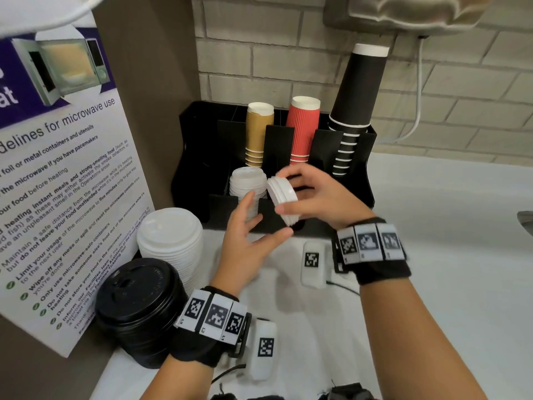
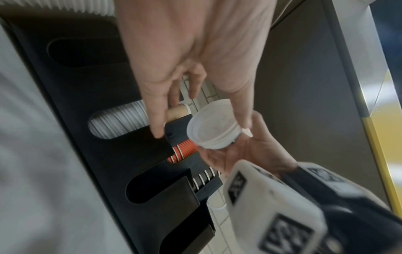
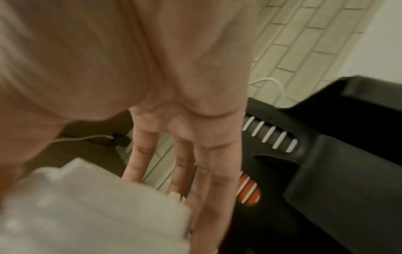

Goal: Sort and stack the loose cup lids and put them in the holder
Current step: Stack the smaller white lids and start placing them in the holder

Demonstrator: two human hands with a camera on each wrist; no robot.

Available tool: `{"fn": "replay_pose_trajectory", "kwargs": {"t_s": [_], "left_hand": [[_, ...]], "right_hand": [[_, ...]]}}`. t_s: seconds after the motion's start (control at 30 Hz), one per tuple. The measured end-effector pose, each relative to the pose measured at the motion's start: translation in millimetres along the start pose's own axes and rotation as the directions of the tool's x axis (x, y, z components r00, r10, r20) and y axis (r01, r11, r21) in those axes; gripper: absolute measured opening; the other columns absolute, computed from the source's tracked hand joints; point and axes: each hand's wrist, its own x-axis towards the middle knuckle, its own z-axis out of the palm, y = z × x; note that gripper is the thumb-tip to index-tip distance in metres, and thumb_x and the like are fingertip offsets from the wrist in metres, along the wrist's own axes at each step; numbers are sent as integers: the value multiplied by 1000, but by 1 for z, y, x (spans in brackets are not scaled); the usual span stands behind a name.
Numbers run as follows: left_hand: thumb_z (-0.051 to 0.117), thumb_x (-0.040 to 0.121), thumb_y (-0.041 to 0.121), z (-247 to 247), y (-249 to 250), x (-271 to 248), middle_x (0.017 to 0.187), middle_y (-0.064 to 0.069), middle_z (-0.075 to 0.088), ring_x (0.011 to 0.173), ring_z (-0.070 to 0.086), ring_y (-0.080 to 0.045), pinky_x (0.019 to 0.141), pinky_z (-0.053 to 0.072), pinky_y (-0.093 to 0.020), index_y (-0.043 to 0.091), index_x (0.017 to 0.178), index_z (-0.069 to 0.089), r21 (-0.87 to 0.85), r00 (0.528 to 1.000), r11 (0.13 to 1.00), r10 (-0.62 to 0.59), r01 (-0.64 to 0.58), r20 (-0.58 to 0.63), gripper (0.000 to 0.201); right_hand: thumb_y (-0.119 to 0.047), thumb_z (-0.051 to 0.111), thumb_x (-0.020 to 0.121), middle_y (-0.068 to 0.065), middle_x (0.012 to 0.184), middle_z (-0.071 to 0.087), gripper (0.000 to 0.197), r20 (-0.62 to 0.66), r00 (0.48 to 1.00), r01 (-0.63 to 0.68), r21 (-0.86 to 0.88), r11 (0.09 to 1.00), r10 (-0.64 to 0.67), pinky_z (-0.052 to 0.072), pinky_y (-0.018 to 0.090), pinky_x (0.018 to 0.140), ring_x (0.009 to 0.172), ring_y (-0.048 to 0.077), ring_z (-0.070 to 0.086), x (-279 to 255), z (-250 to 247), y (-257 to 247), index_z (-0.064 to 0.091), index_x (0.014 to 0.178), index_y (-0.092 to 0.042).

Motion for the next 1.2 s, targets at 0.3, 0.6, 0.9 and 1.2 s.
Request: {"fn": "replay_pose_trajectory", "kwargs": {"t_s": [0.3, 0.6, 0.9, 1.2], "left_hand": [[72, 86, 26, 3, -10, -1, 127, 3, 43, 111, 54, -12, 86, 49, -24, 36, 108, 56, 247, 974, 948, -220, 201, 52, 30], [71, 87, 24, 2, -7, 0, 129, 3, 44, 114, 53, -13, 82, 41, -15, 33, 108, 56, 271, 965, 935, -254, 228, 65, 27], [71, 87, 26, 0, -8, 0, 126, 6, 43, 109, 52, -7, 75, 40, -8, 41, 102, 55, 248, 966, 941, -251, 228, 66, 26], [71, 86, 27, 0, -8, 0, 125, 9, 43, 108, 52, -4, 74, 40, -9, 42, 101, 55, 249, 966, 943, -247, 222, 72, 27]], "right_hand": [[-14, 83, 67, 4, 123, 53, 59, 56, 993, 114, -637, 763, -102, 38, 19, 86, 113, 17, 49, 113, 14, -11, 54, 118, -11], [-10, 76, 71, 13, 122, 53, 53, 166, 984, 161, -717, 678, -58, 46, 35, 90, 108, 27, 53, 136, 32, 4, 53, 118, -3], [-8, 78, 63, 5, 108, 39, 69, 196, 980, 176, -826, 535, -20, 41, 32, 74, 110, 27, 39, 127, 35, 12, 45, 124, -11], [-14, 79, 69, 14, 130, 38, 77, 180, 982, 130, -868, 479, 60, 48, 41, 85, 115, 35, 44, 125, 32, 13, 40, 135, -17]]}}
